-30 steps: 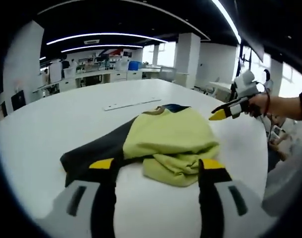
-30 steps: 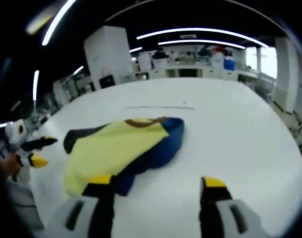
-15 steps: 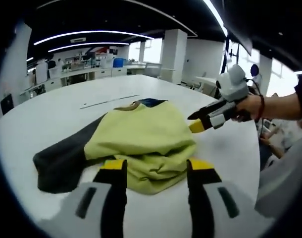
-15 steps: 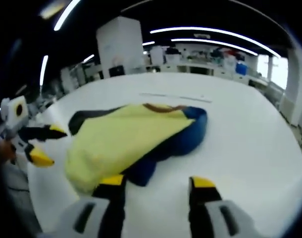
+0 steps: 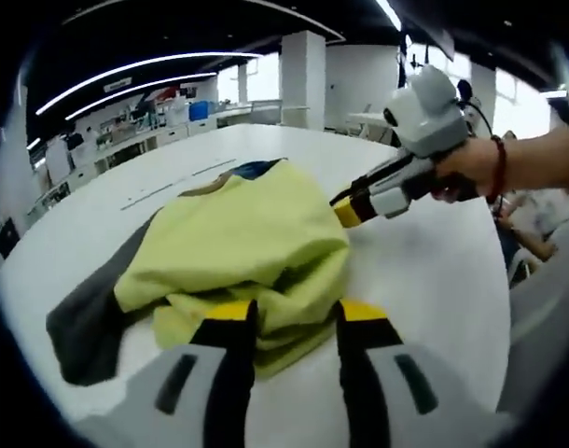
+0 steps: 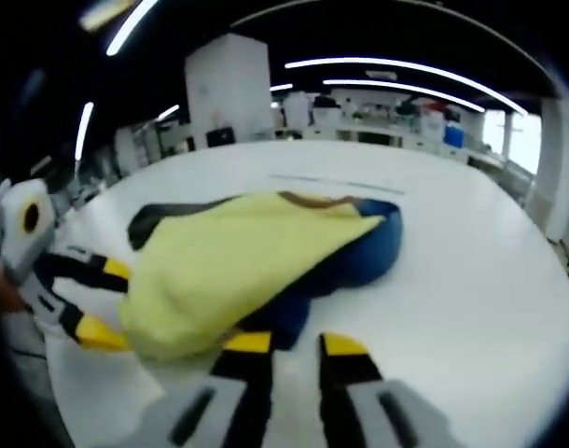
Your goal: Fold the garment on the visible template until the final outline fits inside the template.
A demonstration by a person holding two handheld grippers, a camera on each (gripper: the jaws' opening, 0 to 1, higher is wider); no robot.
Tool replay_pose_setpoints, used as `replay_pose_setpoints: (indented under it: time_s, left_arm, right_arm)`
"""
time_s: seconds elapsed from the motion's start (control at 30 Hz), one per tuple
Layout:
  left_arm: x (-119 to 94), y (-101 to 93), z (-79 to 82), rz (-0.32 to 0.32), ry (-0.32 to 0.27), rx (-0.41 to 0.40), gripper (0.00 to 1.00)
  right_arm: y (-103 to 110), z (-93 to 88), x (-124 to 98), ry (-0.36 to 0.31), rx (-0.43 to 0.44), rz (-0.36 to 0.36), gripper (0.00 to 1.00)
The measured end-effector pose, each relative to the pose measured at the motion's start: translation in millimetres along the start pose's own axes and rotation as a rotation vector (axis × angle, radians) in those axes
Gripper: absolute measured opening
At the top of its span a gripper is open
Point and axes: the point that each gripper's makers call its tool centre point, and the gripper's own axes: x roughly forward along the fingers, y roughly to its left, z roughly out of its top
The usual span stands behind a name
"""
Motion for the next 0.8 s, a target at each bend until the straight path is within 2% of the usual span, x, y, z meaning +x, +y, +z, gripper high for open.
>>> replay_pose_setpoints:
  time_s: [0.1,0.23,0.37,0.4,0.47,0.53,0.8]
  left_arm:
    - [1,-1.4,3.8,0.017,-0.003,-0.038,0.27]
    - [4,7.3,1.9,0.028,-0.002,-0.093,0.22]
    - [2,12.8,3.9,0.044,-0.011,-0.119,0.02]
    - [0,14.9,4.6,0.046,-0.015,-0.137,0.0]
    - [-2,13.7,8.5,0.031,-0.033,-0.204,0.0]
    - [-5,14.7,11.4,0.029,-0.042,-0.238,0.0]
    - [-23,10.3,32.9,0.006,-0.091,-0.316,0.0]
  right_arm:
    - [2,1.5,1,-0.011,0.006,-0.004,0.05]
    - [2,2.9,2,-0.018,0.014,-0.012,0.0]
    - [0,5.2,-1,-0.022,-0.035,-0.013,0.0]
    - [-1,5.8,-3,-0.024,-0.029,-0.018,0.0]
    - [-5,7.8,-8,-0.029,-0.01,-0.027,0.0]
    - [-9,10.5,-12,-0.038,-0.003,-0.041,0.0]
    - [-33,22.8,-39,-0.078,0.006,-0.094,0.0]
